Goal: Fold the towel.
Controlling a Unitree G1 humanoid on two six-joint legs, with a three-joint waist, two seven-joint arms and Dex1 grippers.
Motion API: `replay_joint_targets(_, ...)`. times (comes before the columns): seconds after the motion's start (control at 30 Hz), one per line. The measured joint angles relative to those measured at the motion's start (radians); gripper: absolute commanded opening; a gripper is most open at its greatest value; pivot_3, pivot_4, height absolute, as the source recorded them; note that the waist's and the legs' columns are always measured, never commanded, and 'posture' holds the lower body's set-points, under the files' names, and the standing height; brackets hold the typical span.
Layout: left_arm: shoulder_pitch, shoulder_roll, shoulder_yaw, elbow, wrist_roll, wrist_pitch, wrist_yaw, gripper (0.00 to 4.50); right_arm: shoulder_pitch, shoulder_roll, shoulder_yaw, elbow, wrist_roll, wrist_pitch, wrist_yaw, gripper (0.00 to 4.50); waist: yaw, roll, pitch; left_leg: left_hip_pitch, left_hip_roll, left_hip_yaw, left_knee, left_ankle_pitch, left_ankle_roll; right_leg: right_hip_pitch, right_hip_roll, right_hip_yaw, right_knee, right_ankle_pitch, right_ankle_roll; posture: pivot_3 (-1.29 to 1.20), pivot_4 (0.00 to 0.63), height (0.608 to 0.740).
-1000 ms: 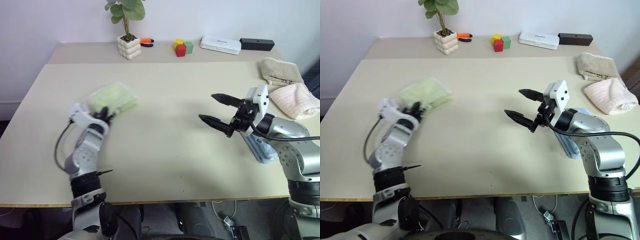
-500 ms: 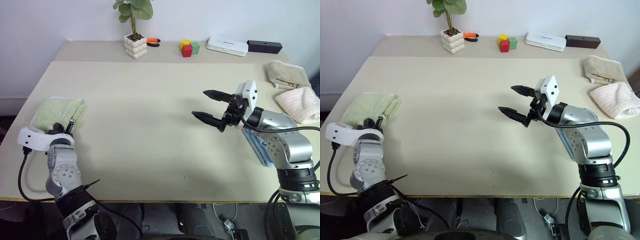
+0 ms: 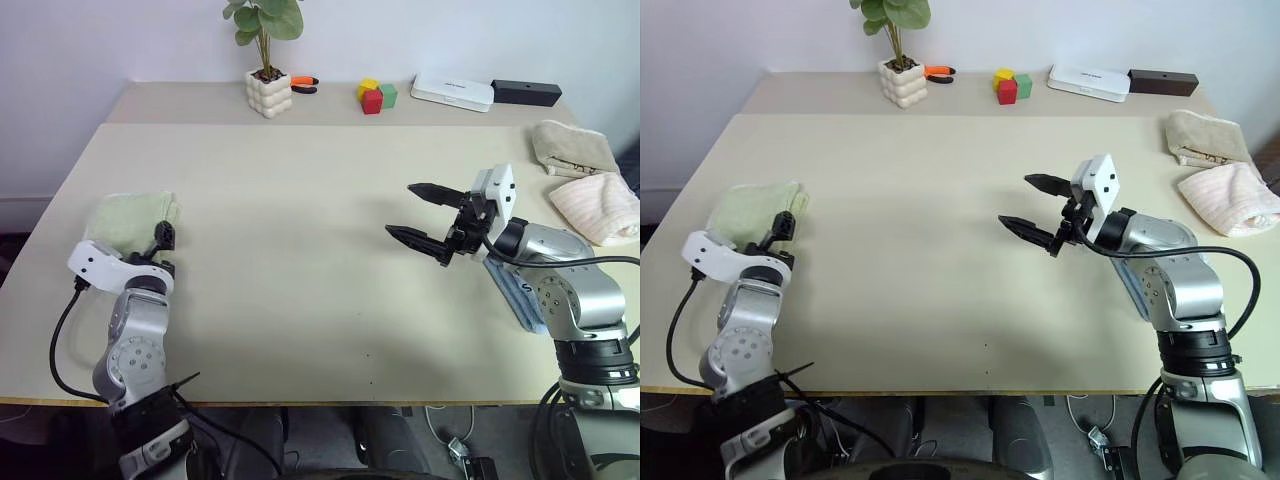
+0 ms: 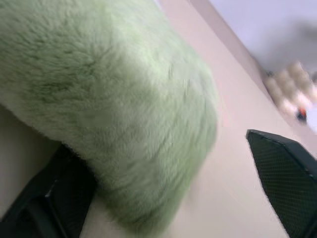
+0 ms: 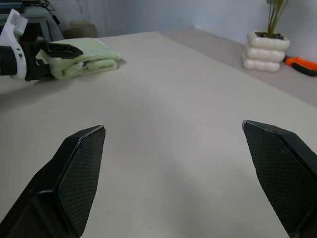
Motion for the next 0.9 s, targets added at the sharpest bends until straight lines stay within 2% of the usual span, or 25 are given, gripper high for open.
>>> replay_joint_targets(0.17,0.171,0.072,-0.175,-0.177,0.005,0.102,-0.072,4.48,0.048,-0.015,-0.019,0.000,0.016,0.007,0.032,4.50,0.005,0.000,0.000,0.000,0.000,0.000,0.001,0.000,0.000,0.000,0.000,0.000,0.000,0.000,-0.001,0.00,0.150,0.740)
replay_joint_targets(0.3,0.137,0.122,-0.246,-0.173,0.031,0.114,-0.134,4.48,0.054,-0.015,-0.037,0.000,0.015,0.004,0.032,4.50,0.004,0.000,0.000,0.001,0.000,0.000,0.001,0.000,0.000,0.000,0.000,0.000,0.000,-0.001,-0.006,0.00,0.150,0.740)
replay_joint_targets(0.43,0.064,0.256,-0.408,-0.158,0.163,0.047,-0.309,4.48,0.058,-0.017,-0.060,0.009,0.016,0.000,0.027,4.50,0.003,0.000,0.000,0.000,0.000,0.001,0.000,0.000,0.000,0.000,0.001,0.001,-0.001,-0.001,-0.006,0.00,0.150,0.740)
replay_joint_targets(0.5,-0.010,0.383,-0.518,-0.116,0.239,-0.031,-0.500,4.48,0.079,-0.037,-0.068,0.013,0.016,0.000,0.044,4.50,0.007,0.001,0.000,0.000,0.000,0.001,0.000,0.000,0.000,-0.001,0.001,0.000,-0.001,-0.001,-0.006,0.00,0.150,0.740)
replay_joint_targets(0.6,-0.095,0.494,-0.554,-0.004,0.302,-0.160,-0.738,4.48,0.132,-0.074,-0.072,0.012,0.020,0.015,0.081,4.50,0.003,0.003,0.000,0.000,0.000,0.003,-0.001,0.000,0.000,-0.001,0.000,0.001,-0.001,-0.001,-0.006,0.00,0.150,0.740)
replay_joint_targets(0.77,-0.225,0.498,-0.540,0.284,0.345,-0.347,-0.930,4.48,0.150,-0.084,-0.086,-0.017,0.009,0.021,0.047,4.50,-0.001,0.004,0.001,0.000,0.001,0.003,0.000,0.000,0.001,-0.002,0.002,0.002,0.001,-0.001,-0.005,0.00,0.150,0.740)
replay_joint_targets(0.9,-0.339,0.514,-0.502,0.466,0.349,-0.432,-1.073,4.48,0.158,-0.086,-0.099,-0.062,0.008,0.033,0.014,4.50,0.001,0.003,0.001,-0.001,0.001,0.003,0.000,0.000,0.001,-0.003,0.001,0.002,0.000,0.001,-0.002,0.00,0.150,0.740)
